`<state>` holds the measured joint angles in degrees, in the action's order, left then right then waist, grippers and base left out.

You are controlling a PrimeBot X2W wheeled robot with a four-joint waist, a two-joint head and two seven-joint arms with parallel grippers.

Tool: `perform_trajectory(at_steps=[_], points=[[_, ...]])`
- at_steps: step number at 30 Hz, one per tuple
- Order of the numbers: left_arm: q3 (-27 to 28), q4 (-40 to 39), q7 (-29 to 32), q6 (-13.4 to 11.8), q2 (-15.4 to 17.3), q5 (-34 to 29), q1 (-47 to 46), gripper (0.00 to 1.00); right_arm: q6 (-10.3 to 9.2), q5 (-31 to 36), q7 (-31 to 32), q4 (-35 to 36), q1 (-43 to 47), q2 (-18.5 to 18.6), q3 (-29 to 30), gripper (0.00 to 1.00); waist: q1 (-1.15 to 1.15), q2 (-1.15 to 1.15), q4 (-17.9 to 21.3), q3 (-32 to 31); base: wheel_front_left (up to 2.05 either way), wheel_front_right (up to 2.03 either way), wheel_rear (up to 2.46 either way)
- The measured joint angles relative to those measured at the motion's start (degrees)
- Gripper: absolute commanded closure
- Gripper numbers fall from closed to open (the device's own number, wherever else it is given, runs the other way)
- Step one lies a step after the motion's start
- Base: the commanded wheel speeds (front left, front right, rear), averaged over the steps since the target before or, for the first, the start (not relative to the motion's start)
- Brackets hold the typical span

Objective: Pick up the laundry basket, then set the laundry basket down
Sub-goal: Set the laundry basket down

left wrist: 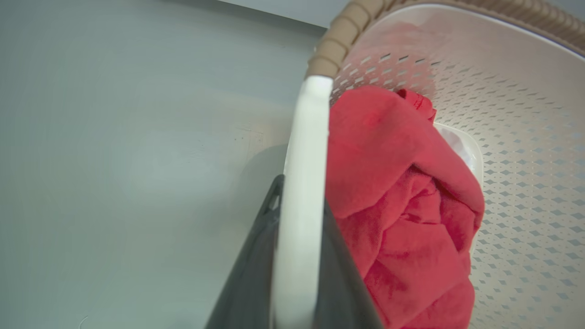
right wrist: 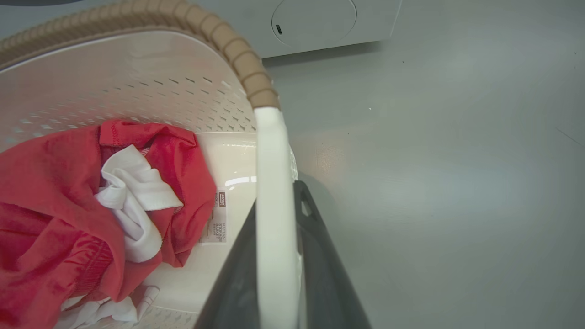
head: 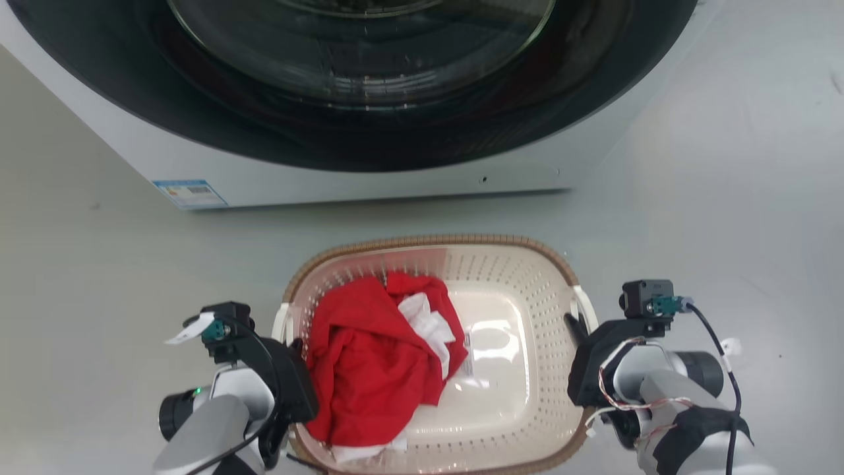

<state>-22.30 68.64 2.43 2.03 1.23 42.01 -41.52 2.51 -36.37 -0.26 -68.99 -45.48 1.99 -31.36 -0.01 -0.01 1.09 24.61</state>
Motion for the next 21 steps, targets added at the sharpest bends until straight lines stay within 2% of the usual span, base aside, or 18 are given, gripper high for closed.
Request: perform_trajectory(at_steps=[21], points=[[0.2,-0.5,-4.6,0.0,1.1,-0.7,-9.7,1.00,-0.24,2.2,-6.0,0.8,-9.1,0.8,-1.1,1.00,0.00,0.00,0.0,15.2,0.00,0.00,0.00]])
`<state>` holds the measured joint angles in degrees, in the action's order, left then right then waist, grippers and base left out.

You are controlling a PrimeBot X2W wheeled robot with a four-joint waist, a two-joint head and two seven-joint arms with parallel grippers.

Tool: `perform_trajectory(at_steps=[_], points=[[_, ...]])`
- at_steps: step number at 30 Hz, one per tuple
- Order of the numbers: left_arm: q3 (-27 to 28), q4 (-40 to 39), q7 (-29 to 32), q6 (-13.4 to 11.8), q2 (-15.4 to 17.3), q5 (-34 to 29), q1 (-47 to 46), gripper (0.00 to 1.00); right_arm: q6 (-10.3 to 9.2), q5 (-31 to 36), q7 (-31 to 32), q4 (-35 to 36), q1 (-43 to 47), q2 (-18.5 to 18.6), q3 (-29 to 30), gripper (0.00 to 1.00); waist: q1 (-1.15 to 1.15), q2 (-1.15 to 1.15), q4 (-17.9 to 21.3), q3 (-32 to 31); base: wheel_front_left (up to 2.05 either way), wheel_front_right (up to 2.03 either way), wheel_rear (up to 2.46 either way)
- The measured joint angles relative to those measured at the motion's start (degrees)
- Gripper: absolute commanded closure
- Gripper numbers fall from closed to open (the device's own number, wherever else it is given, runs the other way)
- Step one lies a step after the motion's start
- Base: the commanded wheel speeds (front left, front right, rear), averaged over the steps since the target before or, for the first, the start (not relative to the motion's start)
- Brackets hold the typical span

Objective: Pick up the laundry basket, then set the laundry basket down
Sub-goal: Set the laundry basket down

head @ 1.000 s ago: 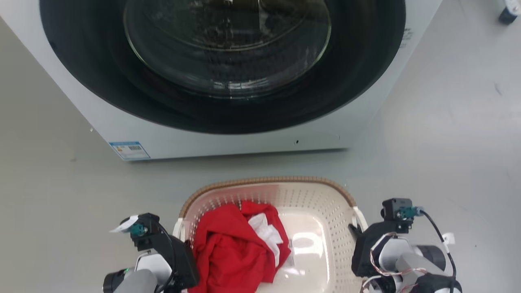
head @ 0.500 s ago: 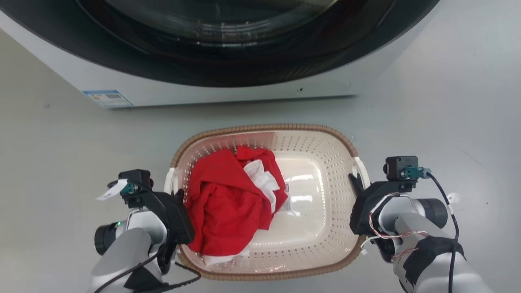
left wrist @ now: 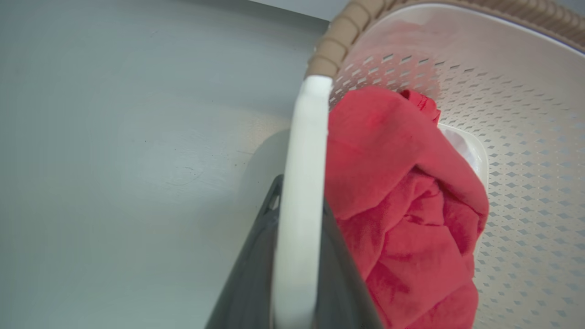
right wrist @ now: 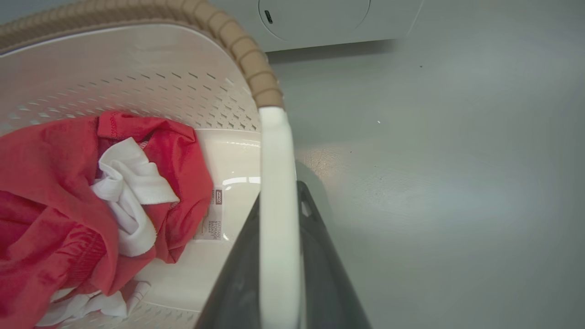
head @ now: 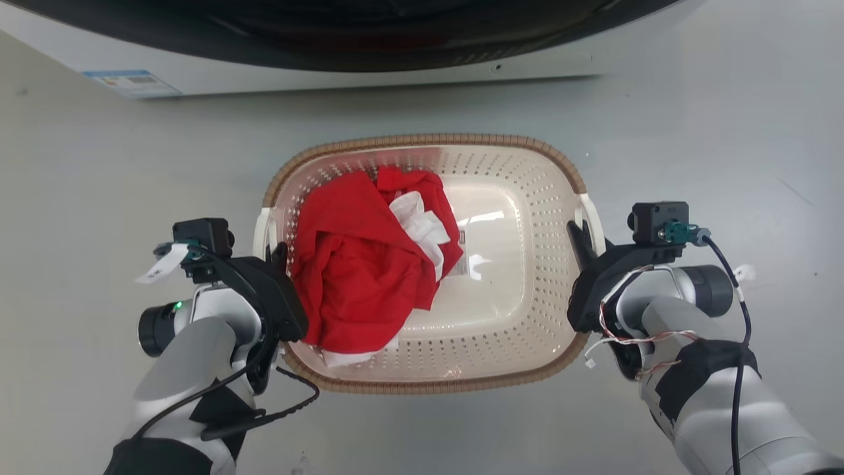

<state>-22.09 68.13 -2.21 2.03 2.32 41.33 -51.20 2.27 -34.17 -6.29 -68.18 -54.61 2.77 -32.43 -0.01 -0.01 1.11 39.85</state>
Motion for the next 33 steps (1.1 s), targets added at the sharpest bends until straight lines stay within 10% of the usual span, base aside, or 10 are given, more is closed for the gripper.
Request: perform_trajectory(at_steps=[33], points=[[0.0,1.8,-5.0,1.5,-0.4,-0.6,-7.3,1.00,-0.80,1.5,-5.2,-1.3,-7.1,0.9,-0.4,1.00,0.01,0.01,-1.0,11.5,0.00,0.00,0.00]])
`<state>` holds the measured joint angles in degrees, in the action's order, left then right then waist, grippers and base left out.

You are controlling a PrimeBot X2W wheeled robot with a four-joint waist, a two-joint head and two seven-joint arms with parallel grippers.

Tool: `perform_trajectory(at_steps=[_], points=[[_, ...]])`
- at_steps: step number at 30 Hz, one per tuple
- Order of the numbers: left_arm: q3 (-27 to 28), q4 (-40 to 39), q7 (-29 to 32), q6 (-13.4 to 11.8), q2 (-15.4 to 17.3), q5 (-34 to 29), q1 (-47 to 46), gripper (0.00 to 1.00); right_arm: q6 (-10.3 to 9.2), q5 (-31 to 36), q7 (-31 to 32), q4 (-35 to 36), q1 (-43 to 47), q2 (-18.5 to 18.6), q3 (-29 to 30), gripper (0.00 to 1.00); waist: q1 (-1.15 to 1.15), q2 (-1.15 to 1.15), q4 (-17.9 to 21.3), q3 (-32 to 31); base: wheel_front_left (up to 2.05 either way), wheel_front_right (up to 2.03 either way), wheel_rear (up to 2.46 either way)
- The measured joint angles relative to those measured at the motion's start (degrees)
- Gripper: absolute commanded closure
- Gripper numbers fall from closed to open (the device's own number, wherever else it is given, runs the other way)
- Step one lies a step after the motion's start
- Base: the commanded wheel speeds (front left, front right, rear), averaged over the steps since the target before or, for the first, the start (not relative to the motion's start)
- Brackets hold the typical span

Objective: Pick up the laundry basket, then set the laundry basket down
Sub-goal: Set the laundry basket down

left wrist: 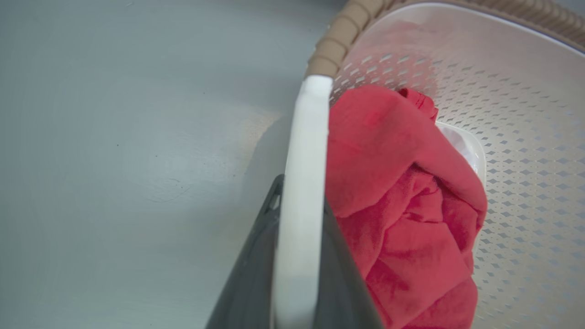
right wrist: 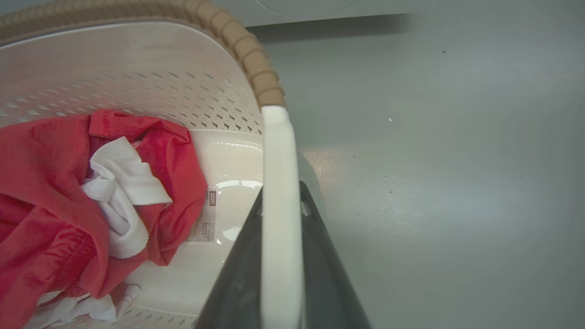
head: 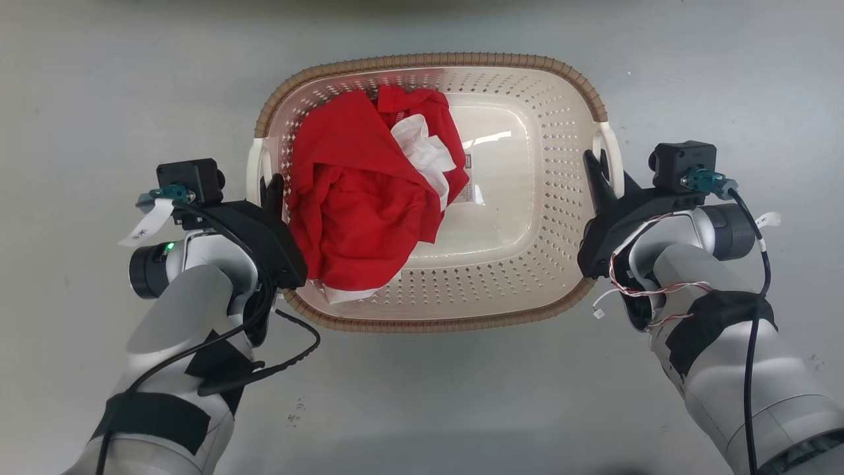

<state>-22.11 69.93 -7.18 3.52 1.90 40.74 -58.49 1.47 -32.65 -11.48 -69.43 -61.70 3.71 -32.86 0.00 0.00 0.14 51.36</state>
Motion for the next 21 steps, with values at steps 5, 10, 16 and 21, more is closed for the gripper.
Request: perform_trajectory(at_steps=[5,10,16,21], points=[[0.0,0.4,0.0,0.2,0.0,0.0,-0.1,1.00,0.07,0.0,0.0,-0.4,0.0,-0.1,0.0,1.00,0.00,0.00,0.0,0.3,0.00,0.00,0.00],[-0.1,0.7,0.0,0.6,-0.1,0.0,-0.1,1.00,0.14,0.0,0.0,-0.8,0.0,-0.1,0.0,1.00,0.00,0.00,-0.1,0.5,0.00,0.00,0.00],[-0.2,1.3,0.0,1.1,-0.1,0.0,-0.6,1.00,0.40,-0.1,0.0,-1.2,-0.2,-0.2,0.0,1.00,0.00,0.00,-0.2,0.7,0.00,0.00,0.00],[-0.2,1.4,0.2,1.1,-0.1,0.0,-1.0,1.00,0.57,-0.1,0.0,-1.4,-0.5,-0.2,0.1,1.00,0.00,0.00,-0.2,0.9,0.00,0.00,0.00]])
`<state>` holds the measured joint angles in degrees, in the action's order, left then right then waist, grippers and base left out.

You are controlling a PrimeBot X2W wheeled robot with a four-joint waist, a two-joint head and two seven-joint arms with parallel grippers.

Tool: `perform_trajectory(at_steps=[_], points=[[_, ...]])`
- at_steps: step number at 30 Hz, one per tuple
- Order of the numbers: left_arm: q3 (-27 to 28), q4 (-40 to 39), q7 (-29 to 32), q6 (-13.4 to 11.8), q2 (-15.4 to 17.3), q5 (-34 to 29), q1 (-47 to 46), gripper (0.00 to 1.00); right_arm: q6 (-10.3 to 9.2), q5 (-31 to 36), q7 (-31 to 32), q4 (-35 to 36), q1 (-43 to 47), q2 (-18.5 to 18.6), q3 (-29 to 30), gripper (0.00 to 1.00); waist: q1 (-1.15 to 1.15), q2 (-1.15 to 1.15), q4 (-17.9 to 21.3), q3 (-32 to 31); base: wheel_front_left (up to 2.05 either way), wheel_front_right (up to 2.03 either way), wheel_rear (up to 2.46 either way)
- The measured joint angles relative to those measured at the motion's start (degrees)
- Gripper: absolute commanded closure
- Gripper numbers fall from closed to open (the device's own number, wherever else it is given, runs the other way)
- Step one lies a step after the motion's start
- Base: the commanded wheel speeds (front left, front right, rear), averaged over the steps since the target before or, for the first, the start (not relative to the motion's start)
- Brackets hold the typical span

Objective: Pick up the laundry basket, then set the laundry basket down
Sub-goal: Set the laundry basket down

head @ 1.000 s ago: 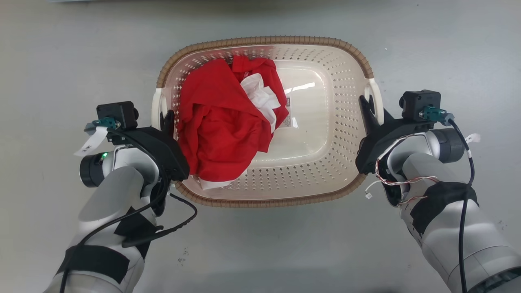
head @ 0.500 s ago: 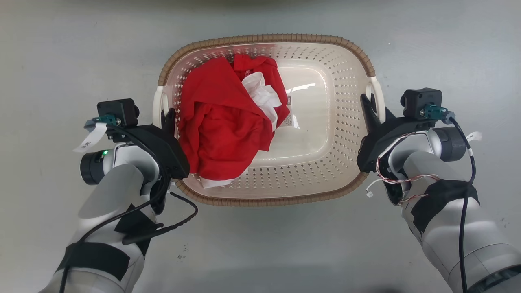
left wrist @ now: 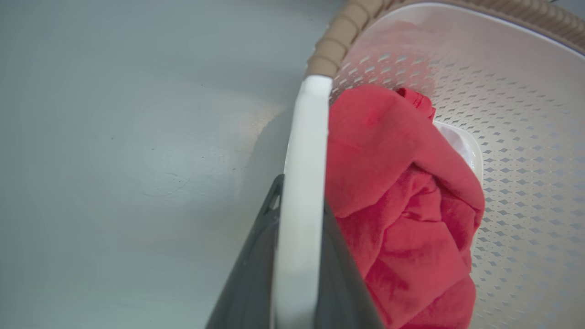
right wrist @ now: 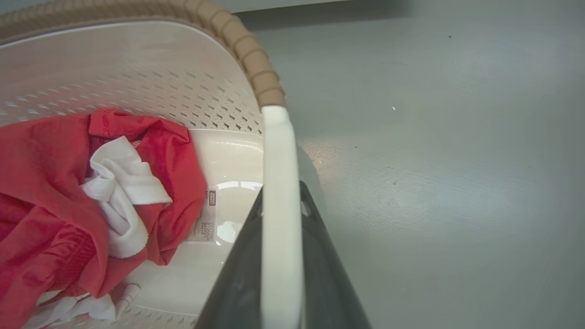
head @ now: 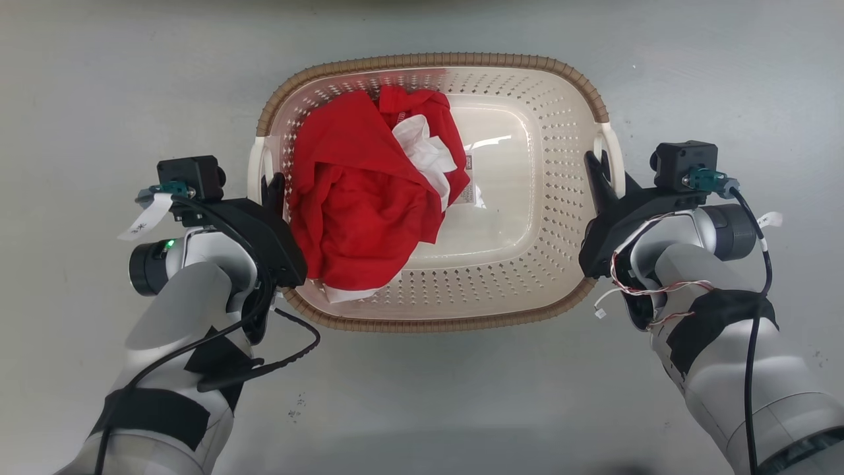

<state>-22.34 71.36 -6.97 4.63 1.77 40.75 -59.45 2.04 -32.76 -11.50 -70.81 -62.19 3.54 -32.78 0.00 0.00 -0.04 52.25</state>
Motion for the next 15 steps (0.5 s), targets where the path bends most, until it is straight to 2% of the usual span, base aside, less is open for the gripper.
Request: perform_trajectory(at_steps=[15], points=[[0.0,0.3,0.1,0.6,-0.1,0.0,-0.4,1.00,0.26,-0.1,-0.2,-0.6,-0.6,0.0,0.1,1.00,0.00,0.00,-0.2,0.4,0.00,0.00,0.00]])
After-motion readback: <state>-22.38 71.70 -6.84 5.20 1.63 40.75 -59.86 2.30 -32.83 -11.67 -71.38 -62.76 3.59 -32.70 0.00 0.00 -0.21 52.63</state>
